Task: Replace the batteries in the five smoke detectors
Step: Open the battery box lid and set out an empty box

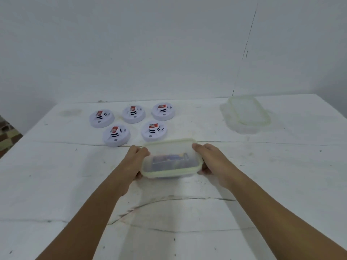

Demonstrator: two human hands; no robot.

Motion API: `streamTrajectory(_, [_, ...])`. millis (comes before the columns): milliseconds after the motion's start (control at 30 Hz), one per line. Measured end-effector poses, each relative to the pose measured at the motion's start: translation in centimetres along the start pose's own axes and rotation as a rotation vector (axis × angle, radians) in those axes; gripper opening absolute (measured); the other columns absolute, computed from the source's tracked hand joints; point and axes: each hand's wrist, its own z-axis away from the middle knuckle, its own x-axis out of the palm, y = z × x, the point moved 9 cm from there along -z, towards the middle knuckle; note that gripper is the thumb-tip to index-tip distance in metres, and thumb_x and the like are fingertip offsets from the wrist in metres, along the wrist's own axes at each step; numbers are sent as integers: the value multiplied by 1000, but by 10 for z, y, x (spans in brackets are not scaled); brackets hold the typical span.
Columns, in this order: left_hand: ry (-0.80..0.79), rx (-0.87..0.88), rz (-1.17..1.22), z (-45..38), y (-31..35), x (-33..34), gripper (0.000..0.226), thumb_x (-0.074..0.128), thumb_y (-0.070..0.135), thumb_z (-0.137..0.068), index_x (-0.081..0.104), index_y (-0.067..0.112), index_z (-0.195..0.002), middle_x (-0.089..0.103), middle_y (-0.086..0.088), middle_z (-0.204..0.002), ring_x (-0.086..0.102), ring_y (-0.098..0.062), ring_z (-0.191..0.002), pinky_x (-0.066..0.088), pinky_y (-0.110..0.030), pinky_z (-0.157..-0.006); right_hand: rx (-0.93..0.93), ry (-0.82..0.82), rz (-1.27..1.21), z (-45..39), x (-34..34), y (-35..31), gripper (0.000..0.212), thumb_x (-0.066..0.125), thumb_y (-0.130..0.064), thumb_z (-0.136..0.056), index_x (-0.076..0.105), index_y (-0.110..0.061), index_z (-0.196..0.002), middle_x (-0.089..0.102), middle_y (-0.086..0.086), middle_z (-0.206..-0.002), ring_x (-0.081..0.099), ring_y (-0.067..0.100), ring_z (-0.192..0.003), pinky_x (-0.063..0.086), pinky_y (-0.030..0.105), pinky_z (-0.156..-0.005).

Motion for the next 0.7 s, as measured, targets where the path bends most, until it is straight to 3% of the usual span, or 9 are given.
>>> streamTrajectory(133, [88, 29, 54, 5, -13, -11, 33, 58, 49, -100, 60, 17, -107, 61, 0, -100, 59, -18, -86, 47, -33, -74, -60, 47, -40, 6, 12, 7, 39, 61, -50, -99, 51, -14, -91, 55, 7, -83, 52, 19, -66, 49, 28, -56])
streamTrajectory(267, [87, 53, 85, 10, -23, -14, 39, 62, 53, -97, 58, 15, -92, 61, 0, -85, 58, -17, -74, 43, -30, -67, -95, -16, -187, 8, 13, 14, 46, 71, -57, -89, 52, -15, -88, 58, 10, -88, 55, 25, -78, 52, 35, -70])
streamTrajectory(500, [56, 62, 115, 8, -26, -17, 54, 72, 67, -78, 63, 15, -87, 66, -3, -84, 61, -22, -79, 47, -39, -76, -95, -33, -163, 8, 14, 14, 44, 69, -55, -93, 56, -13, -92, 61, 12, -89, 57, 27, -80, 52, 40, -74])
streamTrajectory(567, [28, 56, 88, 6, -26, -16, 56, 72, 67, -81, 67, 12, -91, 69, -4, -86, 63, -23, -81, 48, -39, -79, -78, -48, -175, 7, 15, 14, 42, 69, -54, -94, 58, -13, -96, 63, 12, -91, 59, 26, -81, 55, 41, -79])
streamTrajectory(700, [-43, 57, 102, 4, -22, -15, 72, 74, 64, -83, 68, -3, -109, 75, -14, -97, 66, -25, -86, 52, -43, -87, -64, -75, -171, 9, 16, 10, 38, 66, -46, -100, 53, -12, -91, 58, 9, -82, 54, 18, -66, 52, 28, -64])
